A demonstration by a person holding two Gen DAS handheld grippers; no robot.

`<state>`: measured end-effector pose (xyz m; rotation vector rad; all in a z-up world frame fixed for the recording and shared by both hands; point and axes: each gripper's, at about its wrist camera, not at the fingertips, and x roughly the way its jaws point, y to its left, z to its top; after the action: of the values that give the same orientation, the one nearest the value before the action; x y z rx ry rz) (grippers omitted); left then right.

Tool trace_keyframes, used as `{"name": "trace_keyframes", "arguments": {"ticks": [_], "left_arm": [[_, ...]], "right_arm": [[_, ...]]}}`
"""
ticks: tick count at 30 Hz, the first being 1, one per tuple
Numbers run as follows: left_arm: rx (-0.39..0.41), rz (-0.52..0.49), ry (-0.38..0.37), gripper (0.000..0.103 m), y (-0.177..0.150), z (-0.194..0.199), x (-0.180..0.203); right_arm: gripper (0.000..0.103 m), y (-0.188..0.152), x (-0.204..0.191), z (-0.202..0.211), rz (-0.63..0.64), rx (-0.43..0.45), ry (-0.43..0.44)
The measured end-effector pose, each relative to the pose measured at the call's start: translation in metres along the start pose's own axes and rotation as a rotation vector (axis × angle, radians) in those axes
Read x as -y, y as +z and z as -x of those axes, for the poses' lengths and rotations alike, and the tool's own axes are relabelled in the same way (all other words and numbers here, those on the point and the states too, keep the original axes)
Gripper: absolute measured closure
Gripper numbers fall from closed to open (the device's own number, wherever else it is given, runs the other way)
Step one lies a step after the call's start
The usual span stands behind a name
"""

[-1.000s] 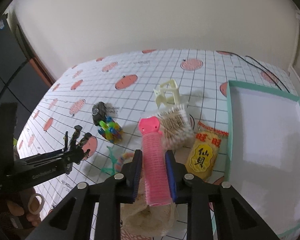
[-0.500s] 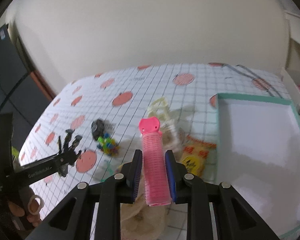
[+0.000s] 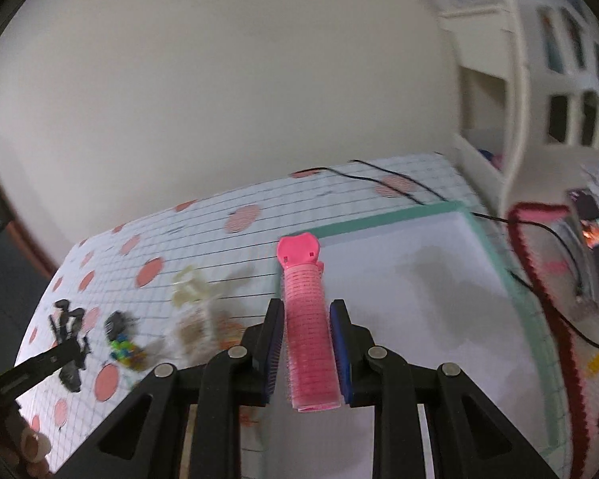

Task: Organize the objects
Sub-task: 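Carry the robot toy and pink curler into the teal-rimmed tray with both tools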

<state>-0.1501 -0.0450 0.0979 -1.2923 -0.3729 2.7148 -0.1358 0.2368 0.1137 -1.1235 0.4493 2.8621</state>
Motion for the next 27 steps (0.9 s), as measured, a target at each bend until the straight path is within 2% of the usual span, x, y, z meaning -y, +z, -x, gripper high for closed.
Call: {"name": "trace_keyframes", "arguments": {"ticks": [4, 11, 15, 20, 27], "left_arm": [[-0.01, -0.007, -0.081, 0.055, 0.002, -0.007, 0.027], [-0.031, -0.12, -0.161, 0.055, 0.004, -0.024, 0.089], [-0.047, -0.182, -0.188, 0.055, 0.005, -0.039, 0.123], [-0.095, -0.18, -0.239, 0.055, 0.004, -0.067, 0.153], [-0.131, -0.207, -0.262, 0.055, 0.002, -0.094, 0.183]], "right_arm": [[0.078, 0.003, 0.023, 0.0, -0.031, 0.001, -0.045], [0.078, 0.007, 0.053, 0.001, -0.049, 0.005, -0.096], [0.078, 0.011, 0.067, -0.003, -0.057, 0.008, -0.111], [0.078, 0.016, 0.083, -0.011, -0.073, 0.012, -0.132], [0.078, 0.03, 0.096, -0.024, -0.043, 0.044, -0.148]]}}
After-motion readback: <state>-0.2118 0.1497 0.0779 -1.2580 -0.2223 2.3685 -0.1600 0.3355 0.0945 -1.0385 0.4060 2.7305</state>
